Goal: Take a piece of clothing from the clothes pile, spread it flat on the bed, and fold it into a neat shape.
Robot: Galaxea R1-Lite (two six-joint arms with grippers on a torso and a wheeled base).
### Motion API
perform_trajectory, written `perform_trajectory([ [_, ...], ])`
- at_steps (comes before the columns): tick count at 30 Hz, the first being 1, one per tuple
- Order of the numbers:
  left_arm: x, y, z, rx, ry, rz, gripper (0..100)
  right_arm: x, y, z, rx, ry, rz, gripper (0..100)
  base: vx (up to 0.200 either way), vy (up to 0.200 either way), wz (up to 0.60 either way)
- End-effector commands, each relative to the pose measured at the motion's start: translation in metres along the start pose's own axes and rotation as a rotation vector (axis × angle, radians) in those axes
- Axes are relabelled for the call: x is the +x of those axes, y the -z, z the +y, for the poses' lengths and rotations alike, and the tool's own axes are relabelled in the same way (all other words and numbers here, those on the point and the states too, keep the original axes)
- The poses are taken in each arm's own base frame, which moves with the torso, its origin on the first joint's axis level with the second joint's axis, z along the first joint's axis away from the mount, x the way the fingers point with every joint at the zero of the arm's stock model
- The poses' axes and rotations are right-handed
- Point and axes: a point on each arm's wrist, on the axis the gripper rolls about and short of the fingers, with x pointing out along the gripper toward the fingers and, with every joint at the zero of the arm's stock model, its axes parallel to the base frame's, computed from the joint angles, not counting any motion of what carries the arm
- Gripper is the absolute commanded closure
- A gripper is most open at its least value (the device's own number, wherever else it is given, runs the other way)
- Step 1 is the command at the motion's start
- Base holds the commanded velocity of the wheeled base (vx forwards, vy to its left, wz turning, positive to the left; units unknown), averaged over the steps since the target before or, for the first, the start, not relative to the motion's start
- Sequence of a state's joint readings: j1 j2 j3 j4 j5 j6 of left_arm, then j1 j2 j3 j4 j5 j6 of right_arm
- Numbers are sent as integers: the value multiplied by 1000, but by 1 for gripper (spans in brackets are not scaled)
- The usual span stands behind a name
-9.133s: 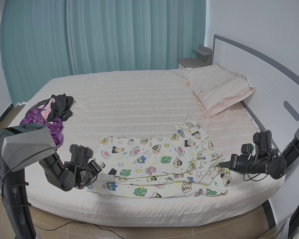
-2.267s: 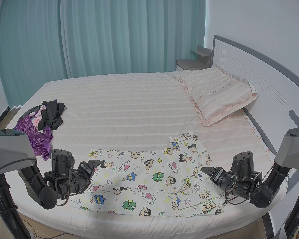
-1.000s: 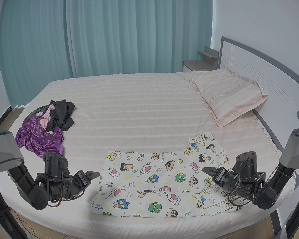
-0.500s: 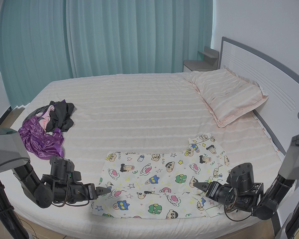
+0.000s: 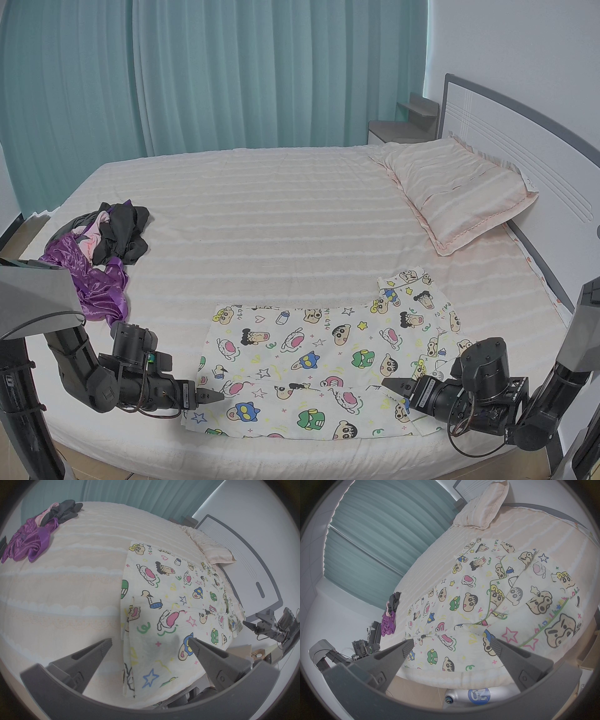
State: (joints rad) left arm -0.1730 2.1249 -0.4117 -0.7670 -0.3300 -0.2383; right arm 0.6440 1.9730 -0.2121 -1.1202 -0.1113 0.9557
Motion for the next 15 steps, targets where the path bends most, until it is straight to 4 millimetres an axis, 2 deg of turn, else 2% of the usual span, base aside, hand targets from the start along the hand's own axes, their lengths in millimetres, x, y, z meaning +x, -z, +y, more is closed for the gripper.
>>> perform_trajectory([
  [1, 10, -2, 3, -11, 0, 12, 0, 0, 0, 0, 0, 1, 0, 0, 0, 0, 0],
  [15, 12, -1, 0, -2, 11, 20, 0, 1, 1, -1, 2, 4, 6, 0, 0, 0, 0],
])
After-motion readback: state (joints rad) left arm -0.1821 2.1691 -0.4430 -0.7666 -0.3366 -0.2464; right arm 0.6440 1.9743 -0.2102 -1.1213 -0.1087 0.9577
